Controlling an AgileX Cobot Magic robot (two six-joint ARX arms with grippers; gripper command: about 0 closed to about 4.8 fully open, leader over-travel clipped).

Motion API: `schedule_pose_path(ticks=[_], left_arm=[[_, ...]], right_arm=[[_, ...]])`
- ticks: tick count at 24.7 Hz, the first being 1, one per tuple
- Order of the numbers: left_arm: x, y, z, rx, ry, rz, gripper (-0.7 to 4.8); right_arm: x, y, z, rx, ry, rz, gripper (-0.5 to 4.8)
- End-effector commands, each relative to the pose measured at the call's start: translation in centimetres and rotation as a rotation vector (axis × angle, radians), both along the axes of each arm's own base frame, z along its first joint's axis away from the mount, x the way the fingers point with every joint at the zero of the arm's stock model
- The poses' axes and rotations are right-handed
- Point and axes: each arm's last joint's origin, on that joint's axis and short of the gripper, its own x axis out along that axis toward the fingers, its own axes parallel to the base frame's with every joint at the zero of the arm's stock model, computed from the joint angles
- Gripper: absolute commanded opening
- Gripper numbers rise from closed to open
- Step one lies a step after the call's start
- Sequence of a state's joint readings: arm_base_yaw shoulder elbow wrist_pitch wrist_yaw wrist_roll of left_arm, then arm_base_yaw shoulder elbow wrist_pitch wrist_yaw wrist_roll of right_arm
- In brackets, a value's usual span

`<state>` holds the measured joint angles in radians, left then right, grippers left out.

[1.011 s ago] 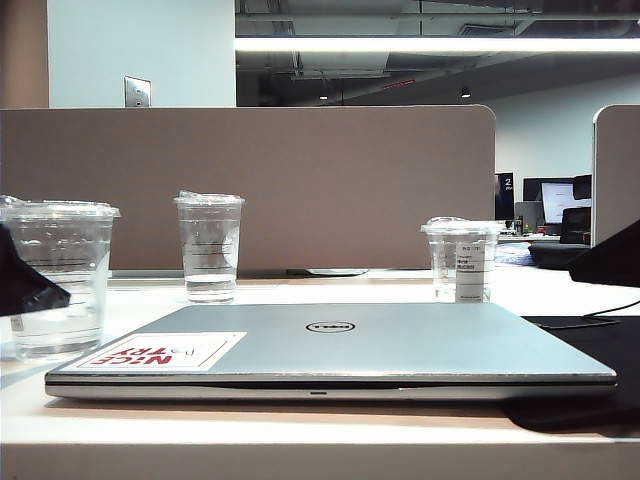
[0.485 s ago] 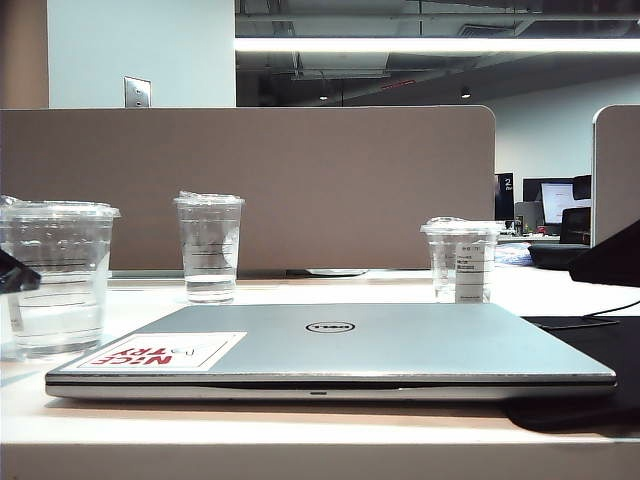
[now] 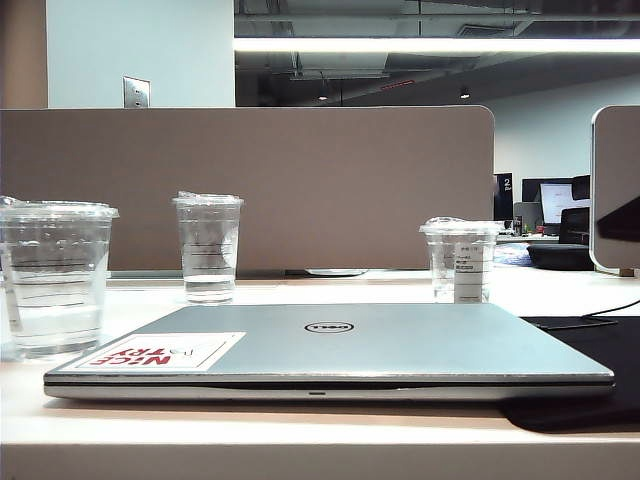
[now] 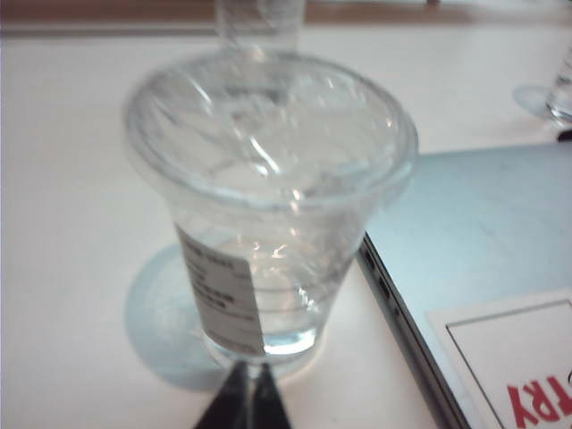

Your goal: Pick up the coffee cup on the middle and place it on the left side of the laptop.

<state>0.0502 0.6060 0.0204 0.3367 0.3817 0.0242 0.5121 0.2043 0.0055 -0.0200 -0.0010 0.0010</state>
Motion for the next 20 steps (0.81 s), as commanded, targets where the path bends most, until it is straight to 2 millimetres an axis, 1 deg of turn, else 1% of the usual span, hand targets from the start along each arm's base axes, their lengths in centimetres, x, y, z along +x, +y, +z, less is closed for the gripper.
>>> schedule_pose_path(ticks=[1,7,10,13,14,16,17,20], left_arm=[[-0.4,0.0,0.7,-0.025,-0.041,0.025,-0.06],[-1.6,0.2,1.7,-0.060,-0.124,0.120,-0.06],[-2.4,0.2,1.7,-0.053,-0.129,0.128,-0.06],[-3.6,0.1,1.4,-0.053,-0.126,0.129,-0.06],[-3.8,0.1,1.2,-0.053,-0.096,0.129,-0.06],[-3.8,0.1,0.9,-0.057,-0.064,0.123,-0.06],[-3.8,0.1,1.0,-0.056,-0.067,0.126,-0.06],[-3.7,0.3,1.1,-0.042,-0.091,0.176,-0.06]], right_arm=[[0.3,-0.8,0.2,0.019,-0.031,-0.083,-0.05],[0.7,-2.5,0.6,0.034,-0.077,-0.247,-0.05],[0.8,-3.4,0.9,0.042,-0.108,-0.328,-0.05],[0.7,-4.4,1.2,0.047,-0.145,-0.425,-0.05],[0.6,-4.7,1.4,0.051,-0.169,-0.456,-0.05],[0.5,-5.1,1.6,0.054,-0.191,-0.495,-0.05],[0.4,-5.3,1.6,0.052,-0.195,-0.523,-0.05],[0.4,-5.4,1.7,0.054,-0.207,-0.532,-0.05]])
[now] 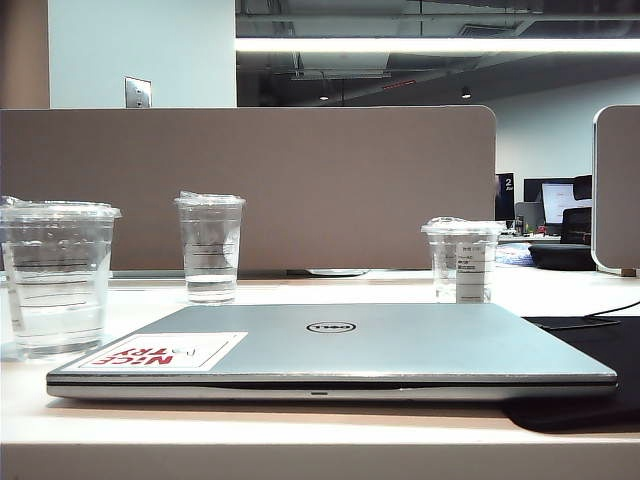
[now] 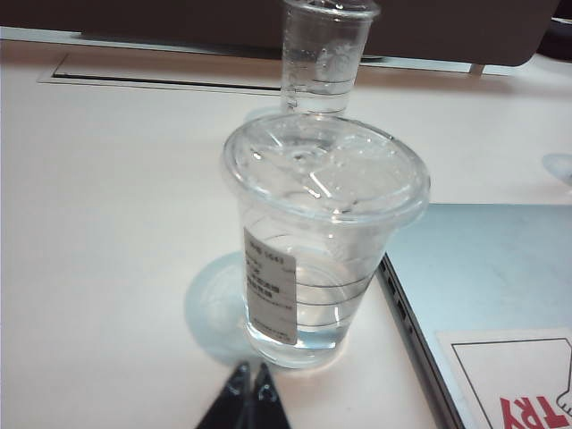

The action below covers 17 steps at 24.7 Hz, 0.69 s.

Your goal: Pick up the coffee cup on the middle and place it on the left side of the laptop.

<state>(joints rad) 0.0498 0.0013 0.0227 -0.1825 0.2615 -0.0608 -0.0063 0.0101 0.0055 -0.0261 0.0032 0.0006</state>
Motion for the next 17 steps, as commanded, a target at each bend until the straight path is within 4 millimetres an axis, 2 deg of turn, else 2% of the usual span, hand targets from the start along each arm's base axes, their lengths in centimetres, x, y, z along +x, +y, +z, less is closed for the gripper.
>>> schedule_pose_path(ticks=[1,12,17], left_arm=[[0.09,0.19,0.25,0.019,-0.033,0.062,-0.06],[0.25,0.30,0.52,0.069,-0.103,0.094,-0.06],[0.27,0.54,0.66,0.111,-0.119,0.170,-0.06]], right_arm=[[-0.04,-0.07,0.09,0.002,-0.022,-0.010,-0.05],[-0.04,-0.06,-0.01,0.002,-0.012,-0.009,-0.05],[-0.04,-0.06,-0.01,0.002,-0.012,-0.009,-0.05]])
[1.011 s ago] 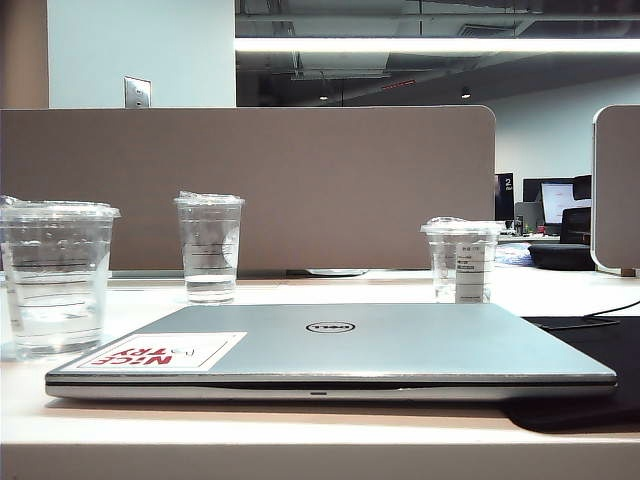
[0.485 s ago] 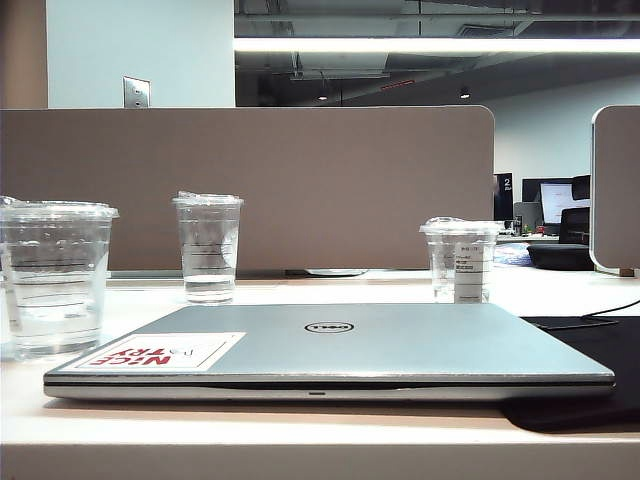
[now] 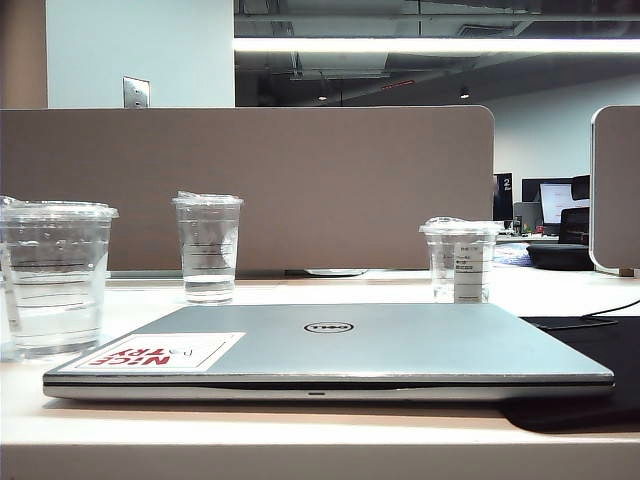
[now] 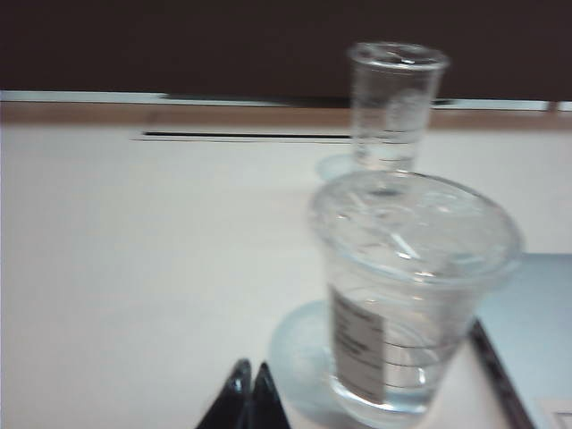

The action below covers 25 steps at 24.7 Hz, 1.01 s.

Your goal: Pick up the coffee cup on the middle and place it on the left side of the laptop.

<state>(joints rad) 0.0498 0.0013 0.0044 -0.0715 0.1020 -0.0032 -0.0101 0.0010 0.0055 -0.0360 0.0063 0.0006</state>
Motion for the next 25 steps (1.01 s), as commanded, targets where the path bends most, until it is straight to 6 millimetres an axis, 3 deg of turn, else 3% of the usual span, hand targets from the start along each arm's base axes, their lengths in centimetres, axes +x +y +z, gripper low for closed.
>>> schedule_pose_path(ticks=[1,18,25], left_arm=[[-0.01,0.07,0.23,0.032,-0.018,0.019,-0.06],[0.01,0.20,0.78,-0.096,-0.072,0.066,-0.06],[0.01,0.20,0.58,-0.042,-0.052,0.065,-0.06]], right_arm=[[0.02,-0.01,0.02,0.002,-0.013,-0.002,-0.05],[0.02,-0.01,0.02,0.002,-0.013,-0.002,-0.05],[0.02,0.04,0.02,0.002,-0.013,0.003,-0.05]])
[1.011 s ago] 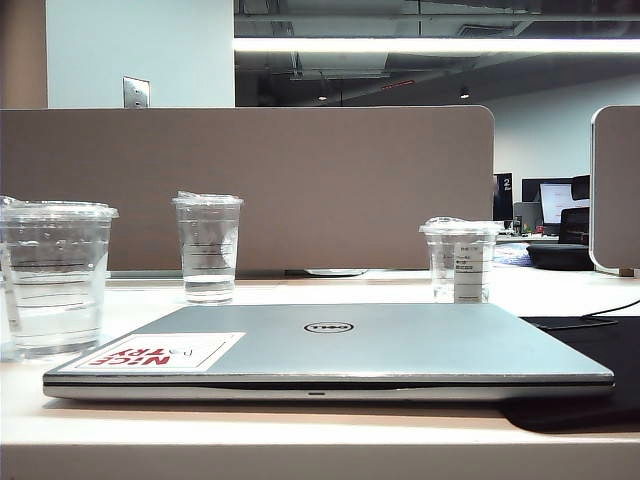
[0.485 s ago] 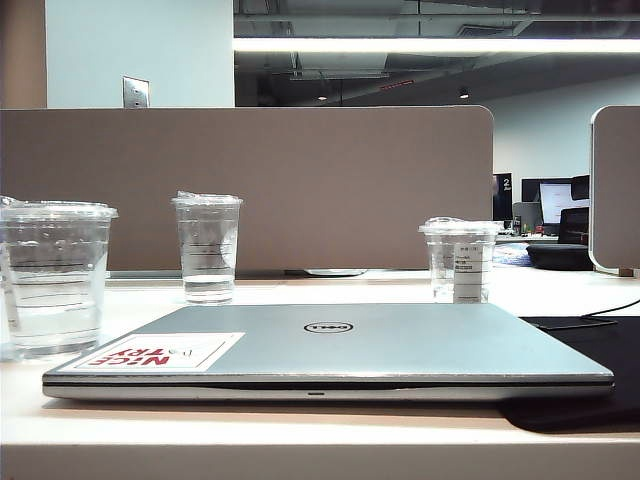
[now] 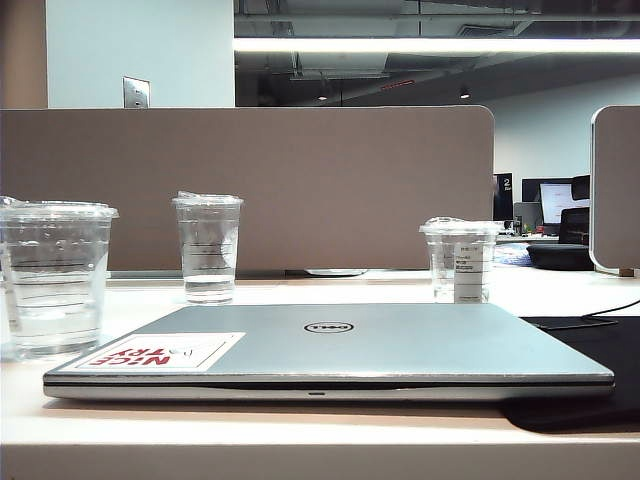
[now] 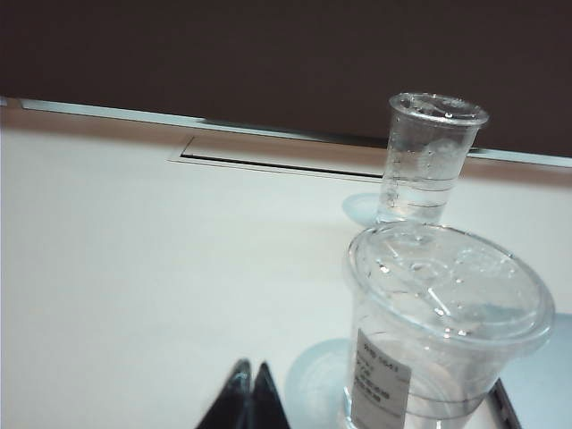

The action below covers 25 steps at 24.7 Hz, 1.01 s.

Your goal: Pick up the coffee cup on the middle and place it on the left side of the laptop.

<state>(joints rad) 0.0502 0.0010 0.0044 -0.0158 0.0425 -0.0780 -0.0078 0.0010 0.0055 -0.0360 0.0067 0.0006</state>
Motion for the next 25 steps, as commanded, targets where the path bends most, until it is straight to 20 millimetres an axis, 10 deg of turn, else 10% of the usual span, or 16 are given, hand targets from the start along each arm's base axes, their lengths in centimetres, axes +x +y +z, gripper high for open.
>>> schedule_pose_path(ticks=[1,25], left_arm=[[-0.02,0.02,0.06,0.025,0.002,0.002,-0.06],[-0.02,0.01,-0.02,0.025,0.011,0.002,-0.05]], right_arm=[[0.02,0.02,0.02,0.002,-0.013,0.001,-0.05],[0.02,0.01,0.02,0.002,-0.013,0.001,-0.05]])
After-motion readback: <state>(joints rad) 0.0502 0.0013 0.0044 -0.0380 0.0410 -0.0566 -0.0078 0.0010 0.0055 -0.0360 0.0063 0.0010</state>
